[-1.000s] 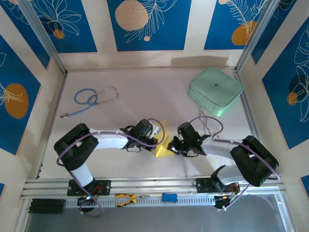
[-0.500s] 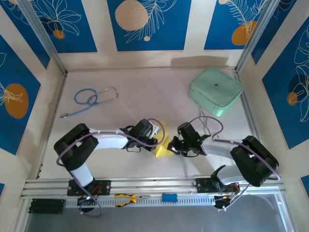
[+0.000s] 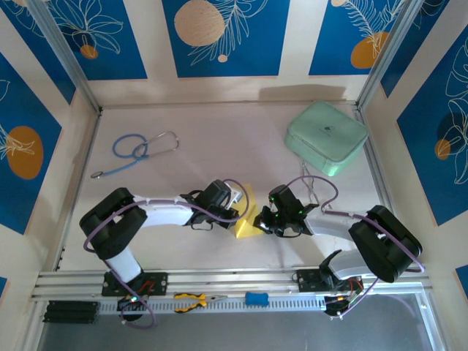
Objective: Fold a paper plane with a square sheet of paper (pick it up from the middle)
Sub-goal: Fold the triangle a second time at the center of the table.
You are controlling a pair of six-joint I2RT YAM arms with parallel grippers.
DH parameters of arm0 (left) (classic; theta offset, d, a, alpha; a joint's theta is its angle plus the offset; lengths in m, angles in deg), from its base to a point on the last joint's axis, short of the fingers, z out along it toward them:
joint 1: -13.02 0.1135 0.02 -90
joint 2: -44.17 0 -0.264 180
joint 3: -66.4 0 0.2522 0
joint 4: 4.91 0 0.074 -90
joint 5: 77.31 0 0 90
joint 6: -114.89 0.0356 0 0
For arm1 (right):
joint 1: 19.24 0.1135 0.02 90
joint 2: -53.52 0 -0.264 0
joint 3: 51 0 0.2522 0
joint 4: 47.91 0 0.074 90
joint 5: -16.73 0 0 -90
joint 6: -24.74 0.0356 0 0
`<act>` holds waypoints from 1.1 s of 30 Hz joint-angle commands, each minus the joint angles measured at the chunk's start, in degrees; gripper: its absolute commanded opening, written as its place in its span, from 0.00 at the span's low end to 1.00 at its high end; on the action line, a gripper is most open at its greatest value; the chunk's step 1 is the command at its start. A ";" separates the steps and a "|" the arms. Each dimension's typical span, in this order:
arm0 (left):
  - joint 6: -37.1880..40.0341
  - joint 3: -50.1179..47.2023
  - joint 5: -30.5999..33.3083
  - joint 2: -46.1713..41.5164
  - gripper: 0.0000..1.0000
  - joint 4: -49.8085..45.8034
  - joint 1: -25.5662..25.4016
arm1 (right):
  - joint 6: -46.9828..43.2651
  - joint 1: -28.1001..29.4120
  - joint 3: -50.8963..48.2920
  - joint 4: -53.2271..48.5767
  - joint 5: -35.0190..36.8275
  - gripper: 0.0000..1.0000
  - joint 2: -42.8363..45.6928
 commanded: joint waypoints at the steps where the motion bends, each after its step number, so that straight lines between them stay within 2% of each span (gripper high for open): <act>1: 0.06 0.57 -0.13 1.36 0.00 -0.47 0.61 | 0.58 0.43 -1.44 -5.47 1.75 0.00 -0.38; 14: 0.05 1.19 0.15 2.64 0.00 -1.61 0.65 | 0.67 0.45 -1.25 -5.31 1.75 0.00 -0.14; 19: -0.11 1.10 0.33 2.28 0.00 -1.82 0.63 | 0.49 -0.22 -0.88 -4.46 2.07 0.00 3.02; 25: -0.18 0.68 0.41 1.53 0.00 -1.96 0.64 | -0.10 -1.08 -0.44 0.94 -0.93 0.00 6.83; 33: -0.42 0.73 0.25 1.53 0.00 -1.90 0.61 | 0.57 -0.38 1.90 8.31 -4.10 0.00 2.00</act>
